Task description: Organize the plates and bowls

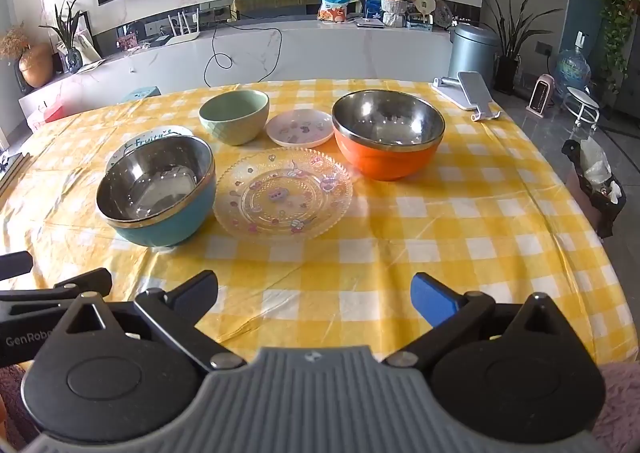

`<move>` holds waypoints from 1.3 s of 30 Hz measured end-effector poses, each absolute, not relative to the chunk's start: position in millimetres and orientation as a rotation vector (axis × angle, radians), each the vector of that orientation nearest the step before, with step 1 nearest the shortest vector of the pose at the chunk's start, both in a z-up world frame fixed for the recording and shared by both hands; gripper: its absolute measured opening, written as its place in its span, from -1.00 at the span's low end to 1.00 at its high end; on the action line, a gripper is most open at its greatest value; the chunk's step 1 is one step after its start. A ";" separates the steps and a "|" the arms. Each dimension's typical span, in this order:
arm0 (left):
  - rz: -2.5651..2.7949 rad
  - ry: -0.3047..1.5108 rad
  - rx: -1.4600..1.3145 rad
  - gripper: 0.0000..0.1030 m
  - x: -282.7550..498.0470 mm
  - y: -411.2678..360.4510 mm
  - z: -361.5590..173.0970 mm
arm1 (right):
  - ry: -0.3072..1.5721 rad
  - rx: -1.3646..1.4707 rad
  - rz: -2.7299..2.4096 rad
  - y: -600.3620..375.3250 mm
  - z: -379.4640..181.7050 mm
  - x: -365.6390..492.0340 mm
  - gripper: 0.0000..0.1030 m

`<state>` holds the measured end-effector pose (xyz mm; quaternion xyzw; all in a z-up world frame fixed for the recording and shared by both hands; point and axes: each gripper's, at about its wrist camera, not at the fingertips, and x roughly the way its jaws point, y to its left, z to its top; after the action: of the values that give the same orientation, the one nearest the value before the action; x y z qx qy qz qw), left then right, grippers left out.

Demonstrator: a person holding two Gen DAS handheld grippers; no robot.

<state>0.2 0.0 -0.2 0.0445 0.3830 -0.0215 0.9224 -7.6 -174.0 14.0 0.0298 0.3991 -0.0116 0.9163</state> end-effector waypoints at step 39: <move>-0.019 0.794 0.063 1.00 -5.0 5.2 -1.2 | 0.812 0.058 -0.018 -172.2 11.9 -10.9 0.95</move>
<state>-5.0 5.2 -1.2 0.0309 0.3866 -0.0091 0.9217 -10.9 -172.2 11.9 0.0283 0.3949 -0.0088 0.9182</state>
